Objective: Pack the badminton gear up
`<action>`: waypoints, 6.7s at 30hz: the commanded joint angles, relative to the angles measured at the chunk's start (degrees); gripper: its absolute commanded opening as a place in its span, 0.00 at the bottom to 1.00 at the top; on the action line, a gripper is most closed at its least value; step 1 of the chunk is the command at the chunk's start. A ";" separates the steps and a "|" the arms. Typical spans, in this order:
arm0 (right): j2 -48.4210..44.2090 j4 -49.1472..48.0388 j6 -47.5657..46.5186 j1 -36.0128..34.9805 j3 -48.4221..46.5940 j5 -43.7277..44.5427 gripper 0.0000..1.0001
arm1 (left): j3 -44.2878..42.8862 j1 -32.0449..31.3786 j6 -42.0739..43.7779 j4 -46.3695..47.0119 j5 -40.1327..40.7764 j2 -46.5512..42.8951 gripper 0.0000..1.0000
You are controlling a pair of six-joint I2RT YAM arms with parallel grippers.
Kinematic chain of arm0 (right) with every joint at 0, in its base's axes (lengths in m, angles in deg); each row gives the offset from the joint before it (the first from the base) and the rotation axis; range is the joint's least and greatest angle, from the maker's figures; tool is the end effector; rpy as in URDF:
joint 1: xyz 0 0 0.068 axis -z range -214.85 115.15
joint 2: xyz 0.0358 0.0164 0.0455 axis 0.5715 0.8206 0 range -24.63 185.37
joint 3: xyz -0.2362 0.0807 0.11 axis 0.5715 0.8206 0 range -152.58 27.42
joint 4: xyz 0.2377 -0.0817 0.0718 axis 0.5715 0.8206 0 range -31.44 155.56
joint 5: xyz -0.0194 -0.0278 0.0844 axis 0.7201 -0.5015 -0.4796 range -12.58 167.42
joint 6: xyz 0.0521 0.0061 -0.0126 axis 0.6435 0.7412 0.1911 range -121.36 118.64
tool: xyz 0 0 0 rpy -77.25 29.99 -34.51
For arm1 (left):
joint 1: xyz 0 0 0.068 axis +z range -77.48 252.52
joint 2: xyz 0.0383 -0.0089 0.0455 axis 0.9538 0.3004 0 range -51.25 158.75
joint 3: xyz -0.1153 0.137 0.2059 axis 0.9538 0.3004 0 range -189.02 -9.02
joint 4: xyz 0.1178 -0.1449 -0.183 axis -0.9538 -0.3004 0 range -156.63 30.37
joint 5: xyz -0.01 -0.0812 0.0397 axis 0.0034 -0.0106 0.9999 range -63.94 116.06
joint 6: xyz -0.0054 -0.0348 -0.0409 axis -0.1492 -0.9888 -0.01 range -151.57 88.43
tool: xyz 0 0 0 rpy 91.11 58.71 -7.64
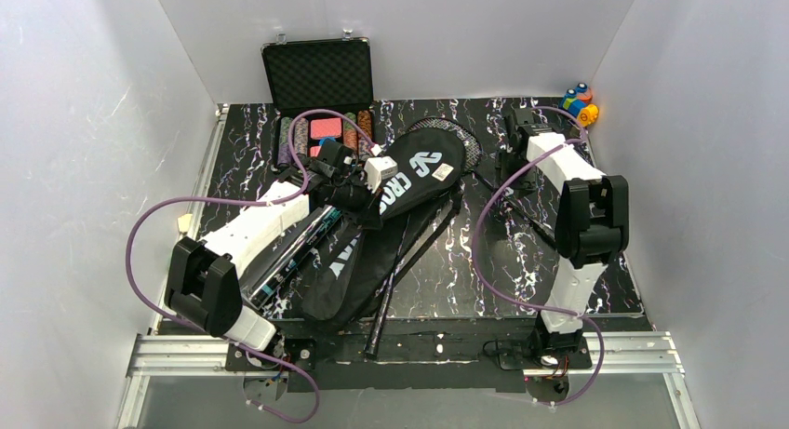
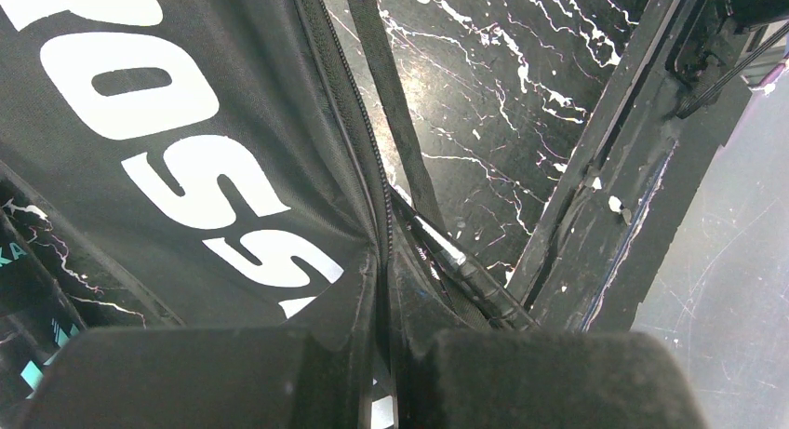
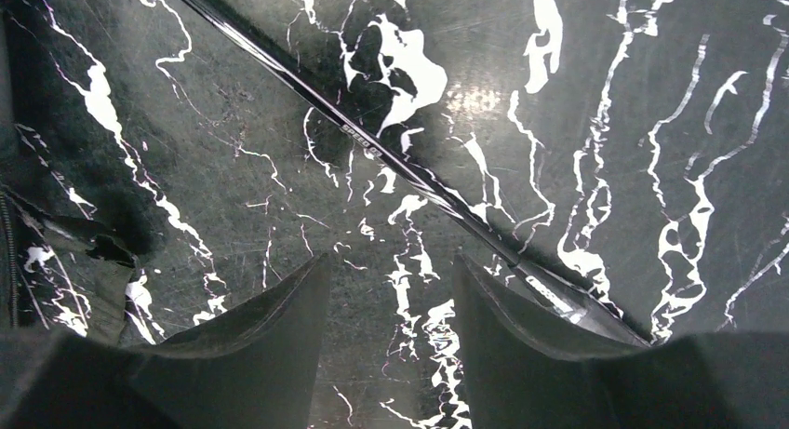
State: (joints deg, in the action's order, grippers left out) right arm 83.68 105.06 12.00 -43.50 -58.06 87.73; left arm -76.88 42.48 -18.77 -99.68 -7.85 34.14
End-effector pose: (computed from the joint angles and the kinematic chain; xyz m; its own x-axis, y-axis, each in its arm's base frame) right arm 0.3870 0.0524 0.2222 -0.9197 0.0902 -0.3820 0.1307 0.9881 -0.0814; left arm 0.2549 -0.1704 0.2726 -0.5632 0.5380 -0.6272 0.8195 0.4609 -0.3406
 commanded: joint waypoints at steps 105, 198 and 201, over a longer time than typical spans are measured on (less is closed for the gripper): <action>5.80 3.74 -0.97 -2.78 -2.53 -1.48 0.50 | -4.61 4.75 -6.32 -4.23 -2.16 -15.32 0.00; -4.25 -4.56 30.20 -42.38 2.75 -16.08 0.01 | -1.70 5.21 -6.09 -0.48 -4.78 -6.52 0.00; 0.66 -4.55 29.96 -41.30 -3.39 -17.27 0.01 | -1.53 5.25 -5.57 -1.14 -4.84 -6.57 0.00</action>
State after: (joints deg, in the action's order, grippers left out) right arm 80.55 103.37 43.34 -85.55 -53.40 72.62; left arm -78.78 47.96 -25.17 -99.94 -10.15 30.95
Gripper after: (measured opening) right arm 0.041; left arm 0.033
